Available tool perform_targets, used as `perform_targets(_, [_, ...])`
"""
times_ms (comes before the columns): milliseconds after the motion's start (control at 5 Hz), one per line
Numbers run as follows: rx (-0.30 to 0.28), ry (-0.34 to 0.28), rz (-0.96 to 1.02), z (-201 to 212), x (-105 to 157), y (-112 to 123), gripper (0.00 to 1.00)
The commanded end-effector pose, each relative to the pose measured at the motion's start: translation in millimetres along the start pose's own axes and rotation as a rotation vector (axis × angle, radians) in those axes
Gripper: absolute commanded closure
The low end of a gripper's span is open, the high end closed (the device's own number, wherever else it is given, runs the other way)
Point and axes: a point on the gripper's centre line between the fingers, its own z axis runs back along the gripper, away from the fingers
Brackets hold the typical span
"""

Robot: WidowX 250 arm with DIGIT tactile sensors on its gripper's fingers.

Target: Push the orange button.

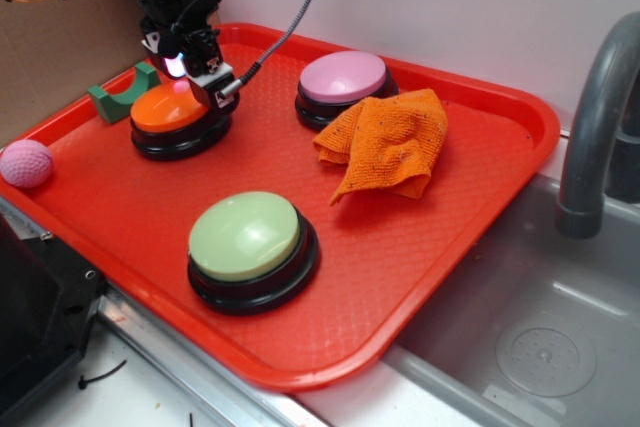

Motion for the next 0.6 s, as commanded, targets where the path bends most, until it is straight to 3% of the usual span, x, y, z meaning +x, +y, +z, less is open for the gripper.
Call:
perform_targets(0, [0.048, 0.037, 0.071, 39, -6, 18, 0.0])
perform_targets(400, [0.055, 0.025, 0.122, 65, -10, 24, 0.0])
